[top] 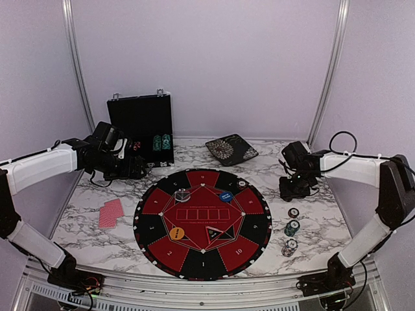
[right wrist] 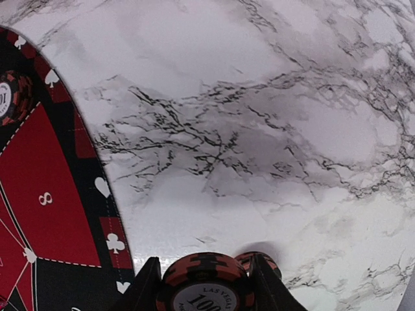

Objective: Distribute texas hold em gaming equipment
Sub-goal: Pick up the pile of poker chips from the pile of poker chips, then place the poker chips pile in the dealer area, then move the poker chips pile to the dealer area.

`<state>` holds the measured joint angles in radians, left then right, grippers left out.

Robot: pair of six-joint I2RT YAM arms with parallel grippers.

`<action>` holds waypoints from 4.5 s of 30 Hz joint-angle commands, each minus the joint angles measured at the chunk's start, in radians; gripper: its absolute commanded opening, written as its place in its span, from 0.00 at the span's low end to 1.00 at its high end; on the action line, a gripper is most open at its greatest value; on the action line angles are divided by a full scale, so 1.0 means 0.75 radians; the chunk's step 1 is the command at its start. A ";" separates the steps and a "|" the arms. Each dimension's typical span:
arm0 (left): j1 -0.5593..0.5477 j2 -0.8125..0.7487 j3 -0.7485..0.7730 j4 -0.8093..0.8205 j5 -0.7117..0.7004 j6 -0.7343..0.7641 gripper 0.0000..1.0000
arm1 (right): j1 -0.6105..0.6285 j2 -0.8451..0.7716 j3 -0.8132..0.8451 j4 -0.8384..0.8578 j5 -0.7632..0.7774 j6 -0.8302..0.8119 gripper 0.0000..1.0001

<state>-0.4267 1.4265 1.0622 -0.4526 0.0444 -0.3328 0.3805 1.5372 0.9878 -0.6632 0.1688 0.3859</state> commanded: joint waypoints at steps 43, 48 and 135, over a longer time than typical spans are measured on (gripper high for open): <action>0.020 -0.034 -0.001 -0.002 0.018 0.004 0.99 | 0.576 1.207 1.548 -0.293 0.010 -0.179 0.18; 0.021 -0.031 -0.001 -0.002 0.018 0.003 0.99 | 0.587 1.280 1.654 -0.302 -0.012 -0.191 0.18; -0.472 1.344 1.383 -0.397 -0.123 0.163 0.88 | 0.429 -0.317 0.266 0.228 0.262 -0.069 0.70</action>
<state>-0.7723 2.3932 2.0541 -0.7036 -0.0563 -0.2234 0.7036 1.3251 1.1893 -0.4873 0.3485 0.3206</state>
